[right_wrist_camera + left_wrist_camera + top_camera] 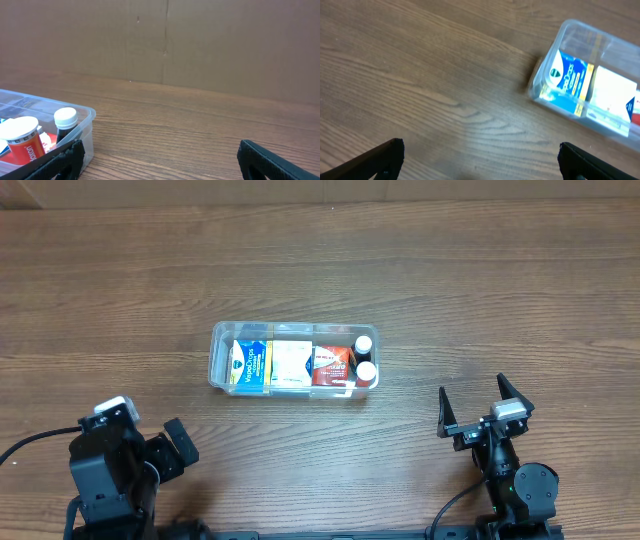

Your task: Pack container

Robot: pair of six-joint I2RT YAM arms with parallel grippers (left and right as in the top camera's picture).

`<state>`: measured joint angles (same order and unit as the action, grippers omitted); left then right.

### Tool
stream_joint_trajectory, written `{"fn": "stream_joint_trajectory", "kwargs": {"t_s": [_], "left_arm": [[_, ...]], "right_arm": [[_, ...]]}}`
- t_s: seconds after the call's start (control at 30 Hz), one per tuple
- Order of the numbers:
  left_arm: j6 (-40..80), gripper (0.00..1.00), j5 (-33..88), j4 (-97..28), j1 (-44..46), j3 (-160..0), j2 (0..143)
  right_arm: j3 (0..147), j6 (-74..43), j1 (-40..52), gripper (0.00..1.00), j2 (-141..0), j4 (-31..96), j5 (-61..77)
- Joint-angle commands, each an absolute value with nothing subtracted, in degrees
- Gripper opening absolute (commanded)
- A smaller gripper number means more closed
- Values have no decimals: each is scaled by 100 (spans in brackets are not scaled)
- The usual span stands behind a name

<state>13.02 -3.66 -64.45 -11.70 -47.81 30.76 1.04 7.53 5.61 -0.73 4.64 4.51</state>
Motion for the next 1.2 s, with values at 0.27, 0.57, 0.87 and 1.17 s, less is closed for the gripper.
{"fn": "stream_joint_trajectory", "kwargs": {"t_s": [0.27,0.57,0.87,1.17], "left_arm": [[1135,100,-495,-3376,-45,-2536,775],[1133,100,-314,342,-45,-266,207],[1111,100,-99,-467,-32,-27,19],[1199,100,3,-445,-40,-27,25]], "right_arm": [[47,775,541,100,-16,438,462],[47,775,541,100,-16,438,462],[47,775,541,100,-16,438,462],[47,775,541,100,-16,438,462]]}}
